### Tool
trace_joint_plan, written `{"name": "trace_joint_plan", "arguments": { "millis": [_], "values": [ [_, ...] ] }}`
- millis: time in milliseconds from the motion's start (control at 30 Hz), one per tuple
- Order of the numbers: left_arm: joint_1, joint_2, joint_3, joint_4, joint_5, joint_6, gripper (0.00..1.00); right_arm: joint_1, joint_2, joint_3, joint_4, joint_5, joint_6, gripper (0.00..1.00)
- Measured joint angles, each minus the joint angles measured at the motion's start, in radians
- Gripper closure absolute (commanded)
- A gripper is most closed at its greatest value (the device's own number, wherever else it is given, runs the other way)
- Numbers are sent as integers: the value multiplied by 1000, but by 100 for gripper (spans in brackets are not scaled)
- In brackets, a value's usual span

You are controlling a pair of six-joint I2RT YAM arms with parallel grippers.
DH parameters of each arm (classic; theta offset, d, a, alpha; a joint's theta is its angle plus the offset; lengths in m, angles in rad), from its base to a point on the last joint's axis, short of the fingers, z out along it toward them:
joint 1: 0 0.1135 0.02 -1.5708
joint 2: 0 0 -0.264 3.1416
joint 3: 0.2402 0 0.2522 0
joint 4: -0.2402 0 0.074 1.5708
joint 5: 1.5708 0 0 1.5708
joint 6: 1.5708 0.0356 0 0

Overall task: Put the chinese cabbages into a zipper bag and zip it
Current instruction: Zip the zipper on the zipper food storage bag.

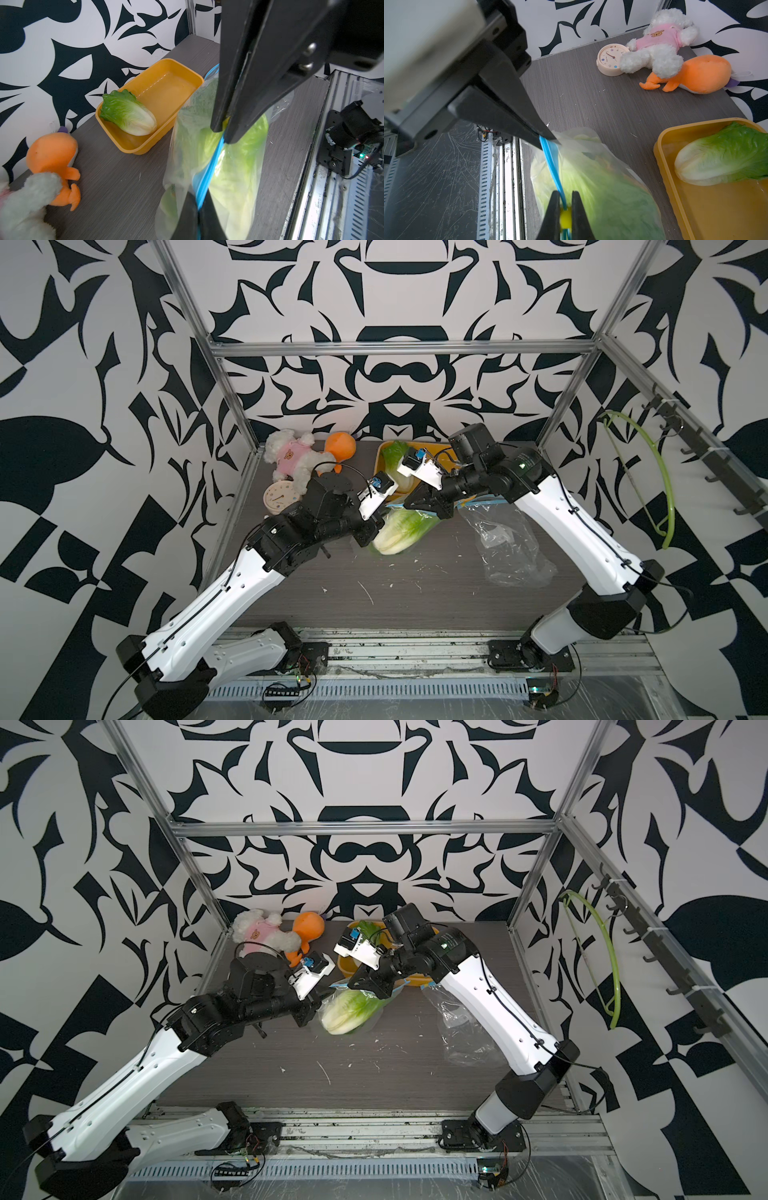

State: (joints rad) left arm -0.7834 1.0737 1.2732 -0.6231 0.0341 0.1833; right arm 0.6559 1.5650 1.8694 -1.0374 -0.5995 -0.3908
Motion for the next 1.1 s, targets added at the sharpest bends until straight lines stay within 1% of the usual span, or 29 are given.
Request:
{"name": "trace_joint_plan", "arguments": {
  "millis": [233, 600, 833, 933, 1100],
  "values": [
    [19, -7, 4, -20, -19, 0, 100, -24, 0, -14, 4, -22, 11, 100],
    [48, -10, 17, -47, -18, 0, 100, -62, -7, -51, 32, -80, 48, 100],
    [62, -12, 18, -54, -18, 0, 100, -77, -7, -61, 37, -91, 66, 100],
    [67, -11, 23, -55, -5, 0, 100, -80, -7, -61, 37, -89, 78, 100],
    [81, -8, 10, -10, 68, -19, 100, -91, -7, -66, 38, -77, 120, 100]
  ]
}}
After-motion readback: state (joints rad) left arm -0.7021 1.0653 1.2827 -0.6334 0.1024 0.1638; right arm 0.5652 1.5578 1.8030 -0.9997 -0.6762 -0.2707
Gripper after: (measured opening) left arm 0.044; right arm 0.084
